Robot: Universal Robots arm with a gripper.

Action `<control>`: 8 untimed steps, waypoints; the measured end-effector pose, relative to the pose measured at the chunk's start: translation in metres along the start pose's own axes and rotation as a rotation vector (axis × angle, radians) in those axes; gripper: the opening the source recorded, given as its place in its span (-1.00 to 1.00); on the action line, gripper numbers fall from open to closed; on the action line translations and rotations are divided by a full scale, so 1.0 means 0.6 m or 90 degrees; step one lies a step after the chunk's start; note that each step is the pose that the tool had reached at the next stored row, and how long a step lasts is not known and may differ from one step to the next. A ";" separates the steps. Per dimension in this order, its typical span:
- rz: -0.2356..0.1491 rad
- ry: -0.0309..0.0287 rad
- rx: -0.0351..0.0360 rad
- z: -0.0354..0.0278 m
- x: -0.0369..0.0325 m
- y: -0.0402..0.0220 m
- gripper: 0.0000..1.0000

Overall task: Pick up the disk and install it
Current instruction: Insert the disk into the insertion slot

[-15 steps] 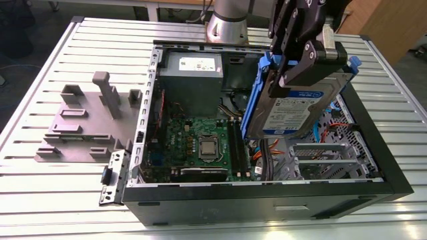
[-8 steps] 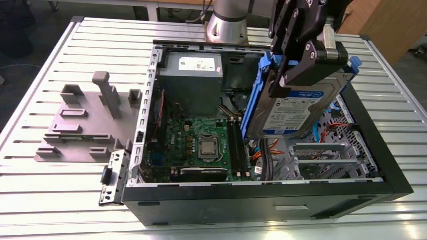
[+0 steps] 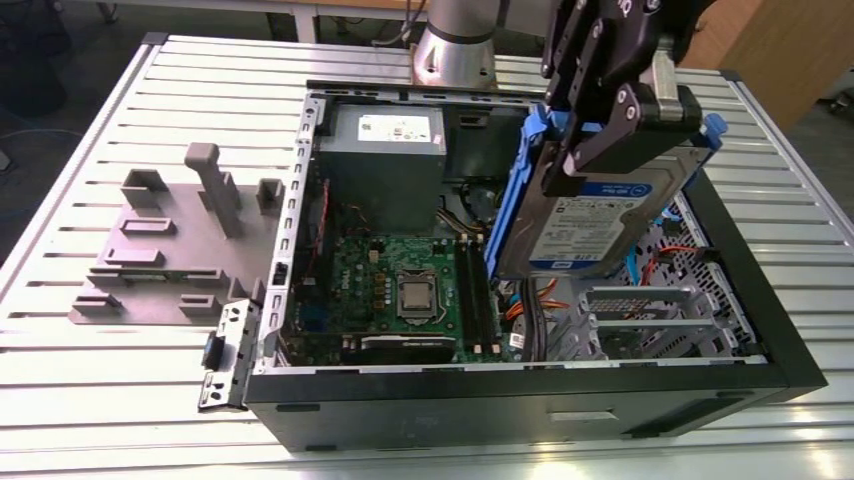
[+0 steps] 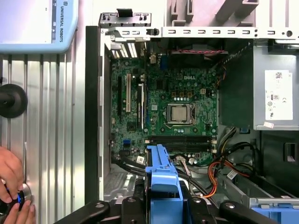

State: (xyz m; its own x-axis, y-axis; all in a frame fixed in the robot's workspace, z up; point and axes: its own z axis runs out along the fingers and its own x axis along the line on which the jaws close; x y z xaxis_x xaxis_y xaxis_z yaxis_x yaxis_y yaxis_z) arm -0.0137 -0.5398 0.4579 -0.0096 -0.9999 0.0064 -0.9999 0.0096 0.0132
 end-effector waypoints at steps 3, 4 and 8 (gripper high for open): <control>0.000 0.0001 0.0000 0.001 0.000 -0.010 -0.27; 0.000 0.0001 0.0000 0.002 0.000 -0.012 -0.27; 0.000 0.0002 -0.0001 0.003 0.000 -0.019 -0.27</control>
State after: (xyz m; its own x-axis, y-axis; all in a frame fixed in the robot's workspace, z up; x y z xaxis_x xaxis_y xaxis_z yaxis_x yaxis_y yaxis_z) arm -0.0022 -0.5398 0.4561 -0.0096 -0.9999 0.0068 -0.9999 0.0097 0.0133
